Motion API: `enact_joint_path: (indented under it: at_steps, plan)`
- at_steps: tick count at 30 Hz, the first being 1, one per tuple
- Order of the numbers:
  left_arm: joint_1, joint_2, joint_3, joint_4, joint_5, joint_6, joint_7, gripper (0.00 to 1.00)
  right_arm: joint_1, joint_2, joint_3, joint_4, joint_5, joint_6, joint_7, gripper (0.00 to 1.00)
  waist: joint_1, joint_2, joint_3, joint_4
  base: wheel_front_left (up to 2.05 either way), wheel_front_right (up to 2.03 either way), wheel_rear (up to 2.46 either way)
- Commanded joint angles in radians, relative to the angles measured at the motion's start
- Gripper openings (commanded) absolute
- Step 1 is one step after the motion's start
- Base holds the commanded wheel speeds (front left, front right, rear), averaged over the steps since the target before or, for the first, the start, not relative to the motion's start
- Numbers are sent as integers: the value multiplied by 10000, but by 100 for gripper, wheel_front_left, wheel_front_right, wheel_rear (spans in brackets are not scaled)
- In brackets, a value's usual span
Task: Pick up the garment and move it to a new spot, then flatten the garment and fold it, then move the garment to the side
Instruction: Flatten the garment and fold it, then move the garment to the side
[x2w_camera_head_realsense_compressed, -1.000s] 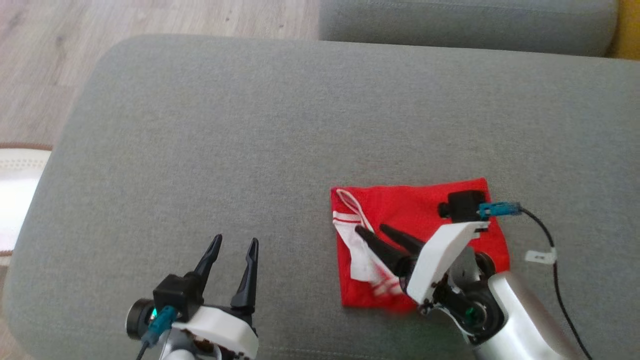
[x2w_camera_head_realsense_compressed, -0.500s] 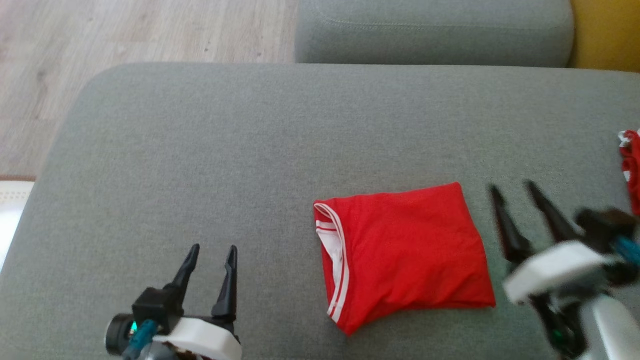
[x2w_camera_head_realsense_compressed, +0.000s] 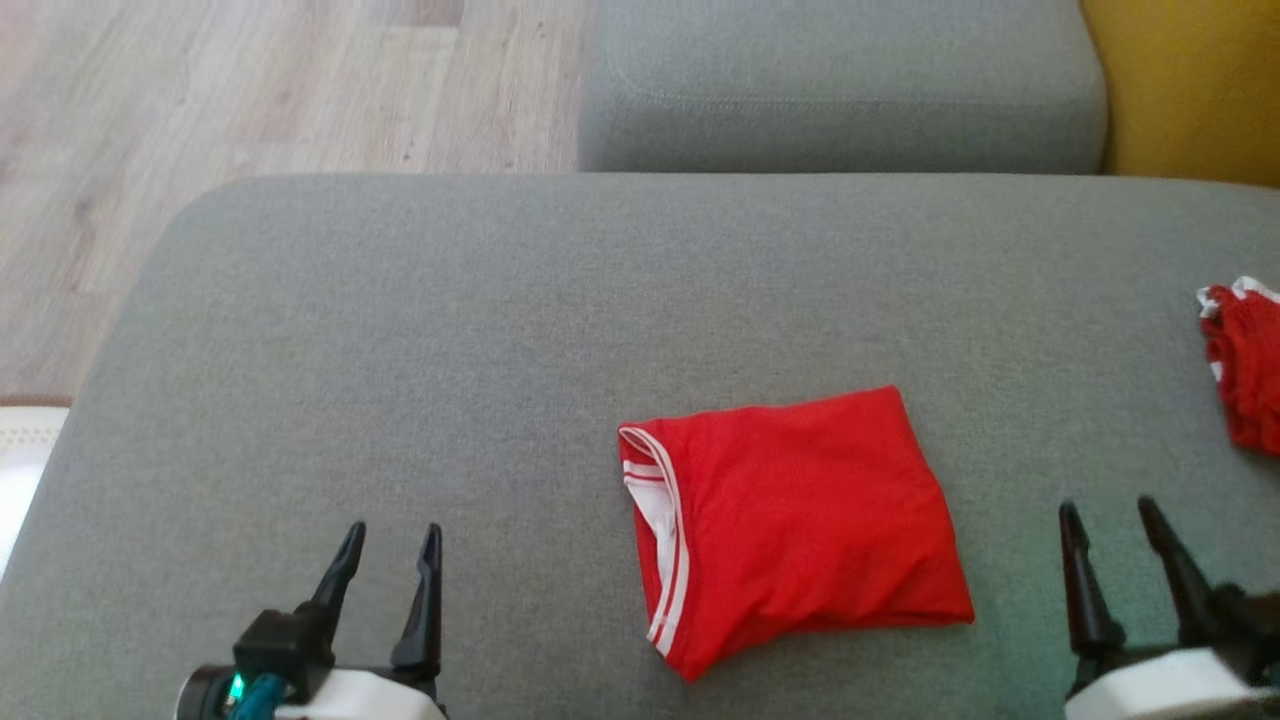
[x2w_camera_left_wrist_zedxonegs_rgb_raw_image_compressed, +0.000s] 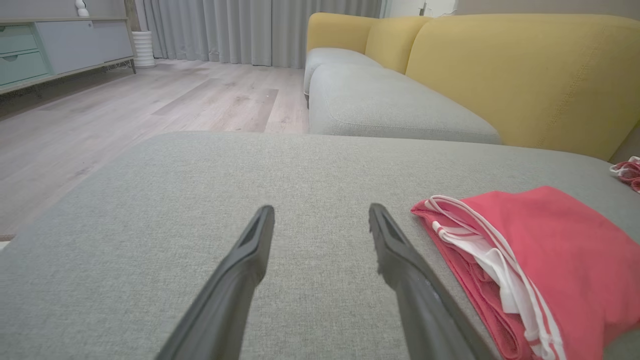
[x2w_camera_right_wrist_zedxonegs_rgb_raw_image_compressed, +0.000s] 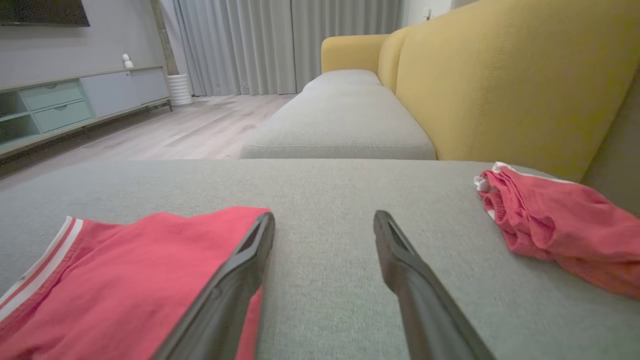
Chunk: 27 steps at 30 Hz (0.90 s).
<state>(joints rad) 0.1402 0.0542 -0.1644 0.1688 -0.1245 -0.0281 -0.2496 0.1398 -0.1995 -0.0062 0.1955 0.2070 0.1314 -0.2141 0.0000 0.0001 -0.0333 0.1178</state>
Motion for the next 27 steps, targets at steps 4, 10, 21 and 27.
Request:
enact_joint_path:
  at_steps: [4,10,21,27]
  plan:
    - [-277,-39,504,-309,127,-204,-122,100,-24,258,237,161,-130,-7,-408,100,0,-1,-122,-79,0,0,0]
    - [-259,-39,582,-290,205,-388,-122,100,-143,627,183,382,-188,-7,-470,100,0,-1,-153,-195,0,0,0]
    - [-279,-39,632,-46,253,-584,-122,100,-170,657,89,393,-291,-7,-475,100,0,-1,-179,-153,0,0,0]
    - [-284,-39,636,7,269,-633,-122,100,-168,679,129,479,-296,-7,-476,100,0,-1,-189,-140,0,0,0]
